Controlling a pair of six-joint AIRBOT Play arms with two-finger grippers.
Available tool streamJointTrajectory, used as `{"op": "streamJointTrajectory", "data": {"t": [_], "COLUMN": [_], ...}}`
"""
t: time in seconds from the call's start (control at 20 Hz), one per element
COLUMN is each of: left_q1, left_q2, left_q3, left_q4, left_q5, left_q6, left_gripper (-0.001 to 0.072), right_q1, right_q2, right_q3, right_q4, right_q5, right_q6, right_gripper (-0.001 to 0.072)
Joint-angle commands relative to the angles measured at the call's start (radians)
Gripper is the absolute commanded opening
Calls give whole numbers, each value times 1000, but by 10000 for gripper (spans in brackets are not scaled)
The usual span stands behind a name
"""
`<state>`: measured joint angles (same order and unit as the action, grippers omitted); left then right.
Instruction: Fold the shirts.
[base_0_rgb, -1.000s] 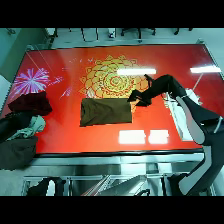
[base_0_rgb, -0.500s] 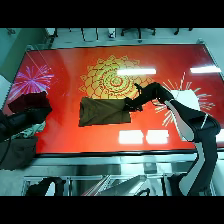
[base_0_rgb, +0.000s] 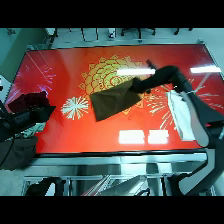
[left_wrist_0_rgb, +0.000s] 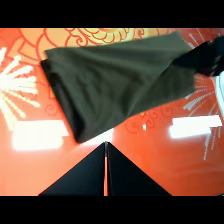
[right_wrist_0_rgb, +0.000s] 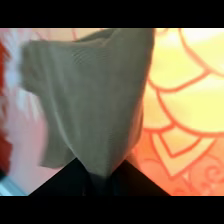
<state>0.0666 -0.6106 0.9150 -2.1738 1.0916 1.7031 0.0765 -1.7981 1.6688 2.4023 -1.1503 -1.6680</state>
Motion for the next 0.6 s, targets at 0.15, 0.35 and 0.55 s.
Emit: {"op": "streamJointTrajectory", "data": {"t": [0.15, 0.35, 0.55], "left_q1": [-2, -2, -2], "left_q2": [-1, -1, -1], "left_q3": [0, 0, 0], "left_q4": [-1, 0, 0], "left_q5": [4, 1, -3], "left_q6": [-6, -7, -21], "left_gripper": [17, 17, 17], "right_q1": [-309, -519, -663], "right_q2": [166, 209, 213], "right_q3": [87, 87, 87], "right_q4": [4, 3, 3], "right_q5": [0, -24, -75], "right_q6": [63, 85, 98], "right_gripper": [24, 23, 23]}}
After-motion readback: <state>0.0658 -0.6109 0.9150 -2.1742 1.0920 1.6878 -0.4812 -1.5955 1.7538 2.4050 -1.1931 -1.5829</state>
